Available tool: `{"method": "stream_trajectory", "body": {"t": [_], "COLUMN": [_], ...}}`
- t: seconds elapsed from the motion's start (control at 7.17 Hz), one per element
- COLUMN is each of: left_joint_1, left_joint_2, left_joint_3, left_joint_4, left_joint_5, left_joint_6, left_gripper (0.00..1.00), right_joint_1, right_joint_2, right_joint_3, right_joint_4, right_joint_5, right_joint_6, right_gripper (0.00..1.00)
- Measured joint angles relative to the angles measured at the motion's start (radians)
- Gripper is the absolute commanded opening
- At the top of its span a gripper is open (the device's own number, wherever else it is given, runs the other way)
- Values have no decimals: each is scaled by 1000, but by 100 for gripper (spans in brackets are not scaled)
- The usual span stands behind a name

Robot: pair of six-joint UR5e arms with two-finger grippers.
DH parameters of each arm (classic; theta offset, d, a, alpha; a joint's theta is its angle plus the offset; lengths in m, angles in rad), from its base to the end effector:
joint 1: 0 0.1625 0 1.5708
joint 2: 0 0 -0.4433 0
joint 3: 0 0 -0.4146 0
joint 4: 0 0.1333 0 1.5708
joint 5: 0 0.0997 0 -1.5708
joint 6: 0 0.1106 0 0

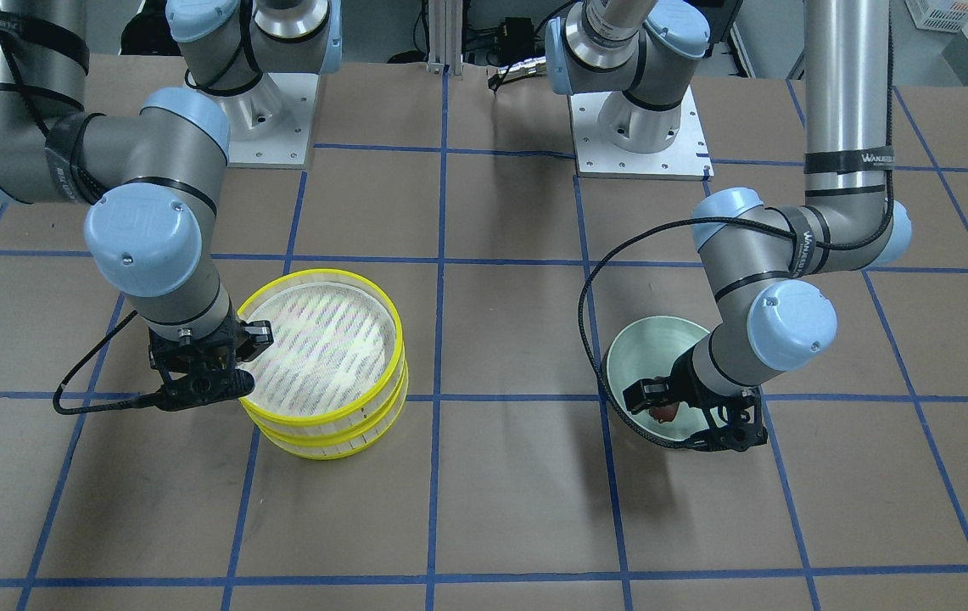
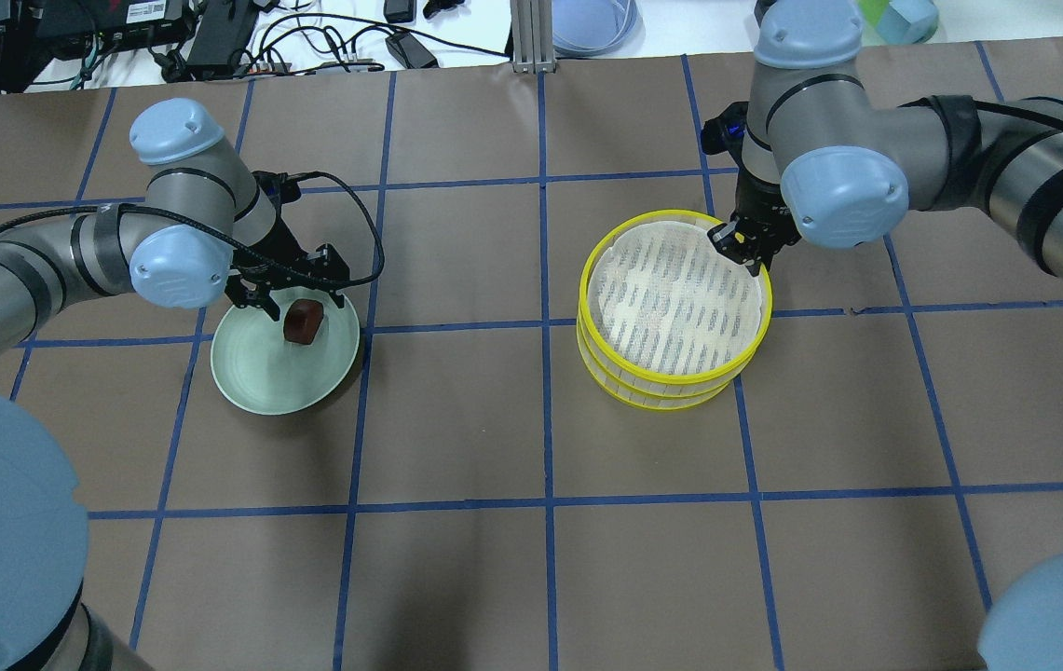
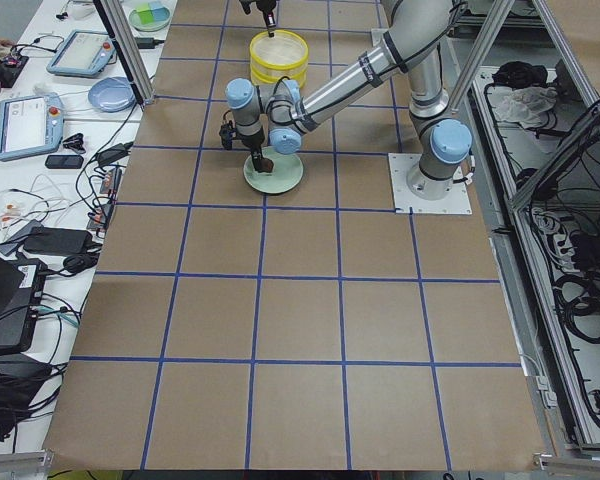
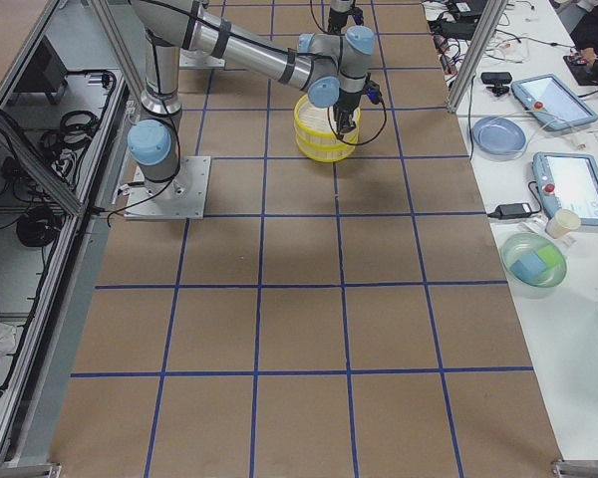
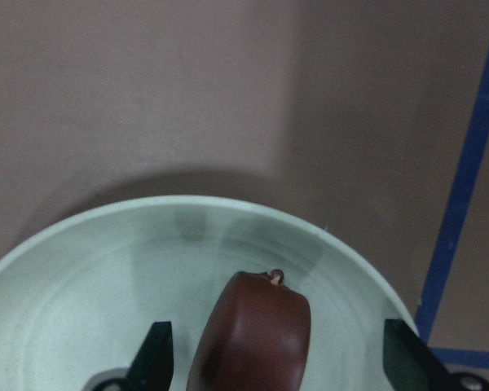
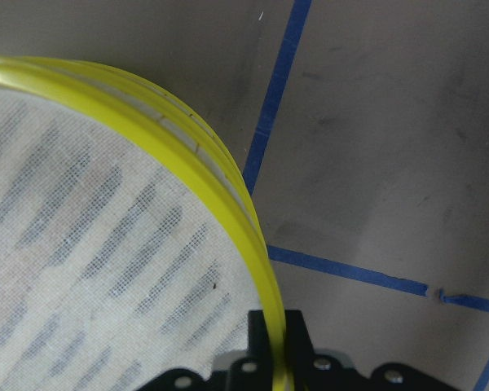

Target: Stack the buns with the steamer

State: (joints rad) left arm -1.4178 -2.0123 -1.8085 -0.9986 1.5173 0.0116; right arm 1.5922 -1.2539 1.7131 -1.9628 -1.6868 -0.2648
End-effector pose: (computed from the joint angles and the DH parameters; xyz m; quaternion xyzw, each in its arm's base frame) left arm -0.0462 -0.6136 0.1824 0.0719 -0.9956 -0.0511 0.0310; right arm 0.1334 -0.5992 0.2837 0.1442 -0.9873 -0.0403 0.0534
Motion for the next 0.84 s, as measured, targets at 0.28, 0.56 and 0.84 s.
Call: {"method": "stream_trajectory", "body": {"t": [0.28,0.56,0.84], "left_joint_1": [4,5,13], "left_joint_2": [10,18,17], "left_joint_3": [0,0,-1], "left_joint_4": [0,-1,-1], "left_joint_5": [3,8,11], "left_joint_6": [9,22,42], "left_gripper": [41,1,0], "right_joint_1": [0,0,2], "right_joint_2": [8,15,16], "right_joint_3": [0,1,2], "right_joint_4": [-1,1,3], "right_joint_5": [-6,-22,-20], "right_joint_6": [7,12,30], "right_gripper": [0,0,0]}}
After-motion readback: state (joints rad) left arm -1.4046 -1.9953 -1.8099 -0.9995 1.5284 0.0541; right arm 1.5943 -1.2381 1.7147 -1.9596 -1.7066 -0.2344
